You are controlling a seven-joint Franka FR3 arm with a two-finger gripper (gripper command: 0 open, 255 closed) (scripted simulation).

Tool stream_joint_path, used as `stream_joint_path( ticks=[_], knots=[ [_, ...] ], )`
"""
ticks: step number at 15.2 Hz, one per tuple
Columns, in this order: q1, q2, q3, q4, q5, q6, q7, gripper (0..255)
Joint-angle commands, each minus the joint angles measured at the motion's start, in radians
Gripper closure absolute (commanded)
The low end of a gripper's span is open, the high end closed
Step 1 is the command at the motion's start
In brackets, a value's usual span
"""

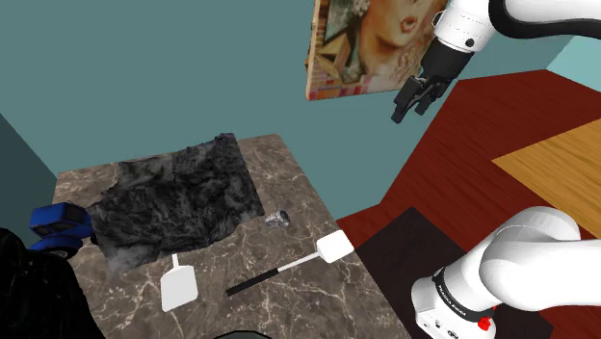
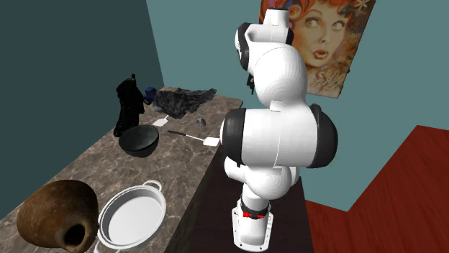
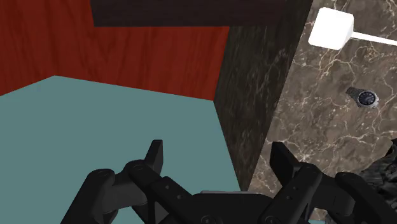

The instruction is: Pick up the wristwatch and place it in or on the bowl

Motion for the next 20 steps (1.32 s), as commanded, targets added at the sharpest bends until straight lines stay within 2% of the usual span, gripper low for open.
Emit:
stream_joint_path(
  ticks=[1, 10, 20],
  knots=[
    [0.0, 0.0, 0.0, 0.0, 0.0, 0.0, 0.0, 0],
    [0.066, 0.081, 0.195, -0.081, 0.08, 0.156, 0.194, 0],
    [0.108, 0.304, 0.421, -0.055, 0.107, 0.34, 0.425, 0]
  ],
)
